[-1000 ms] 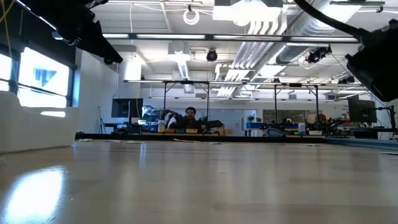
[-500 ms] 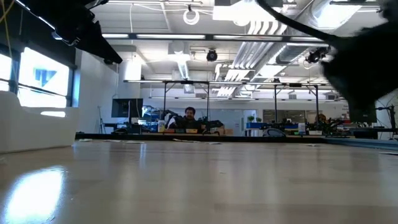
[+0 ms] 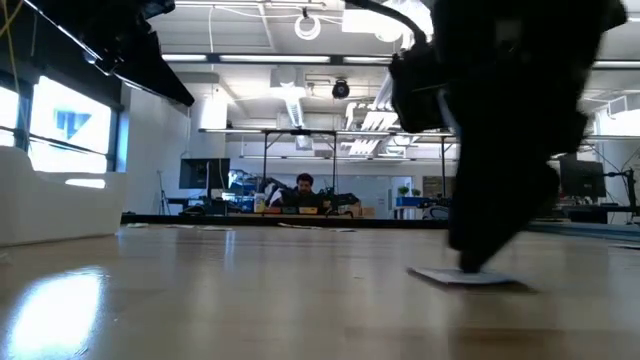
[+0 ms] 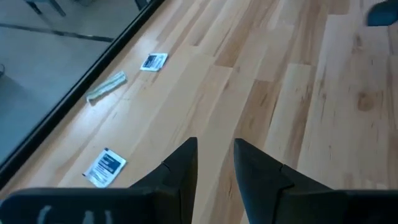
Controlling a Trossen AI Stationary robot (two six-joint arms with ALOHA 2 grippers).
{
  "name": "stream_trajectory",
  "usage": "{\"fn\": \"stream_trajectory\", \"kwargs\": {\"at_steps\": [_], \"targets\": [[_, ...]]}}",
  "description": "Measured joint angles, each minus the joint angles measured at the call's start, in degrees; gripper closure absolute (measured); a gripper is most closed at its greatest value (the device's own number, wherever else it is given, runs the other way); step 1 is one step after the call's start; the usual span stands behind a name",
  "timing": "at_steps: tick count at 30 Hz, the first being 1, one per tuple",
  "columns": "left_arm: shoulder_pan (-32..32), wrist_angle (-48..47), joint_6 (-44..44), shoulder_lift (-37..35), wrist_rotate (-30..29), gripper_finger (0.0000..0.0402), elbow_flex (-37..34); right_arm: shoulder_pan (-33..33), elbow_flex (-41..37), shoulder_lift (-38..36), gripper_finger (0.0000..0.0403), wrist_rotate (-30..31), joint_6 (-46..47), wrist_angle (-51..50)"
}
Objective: Pick & Place First Aid Supplies
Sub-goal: Put the blue alcohol pad into the white bin
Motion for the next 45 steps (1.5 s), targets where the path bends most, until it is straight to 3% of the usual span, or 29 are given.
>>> {"fn": "stream_trajectory", "kwargs": {"at_steps": [13,23,26,35,42,45], "targets": [[0.00,10.84,-3.78,10.99,2.53,0.0300,-0.02,-8.89,-0.23,0.23,0.0220,11.31,-24.10,0.07],[0.02,23.77,2.31,21.98,5.15,0.0300,-0.07,-11.61,-0.32,0.16,0.0220,19.67,-45.42,11.71],[0.02,27.23,3.99,23.71,6.11,0.0300,-0.06,-9.84,-0.22,-1.41,0.0220,19.05,-46.04,11.90],[0.04,39.98,11.92,29.77,9.82,0.0300,-0.04,-8.15,-0.22,-3.00,0.0220,30.09,-32.08,-6.48],[2.55,41.60,11.49,31.42,11.00,0.0300,-0.05,-9.69,-0.20,0.92,0.0220,28.69,-35.59,-3.35],[4.64,41.11,9.45,31.84,14.33,0.0300,-0.02,-10.09,-0.09,1.96,0.0220,27.77,-37.42,-0.28]]}}
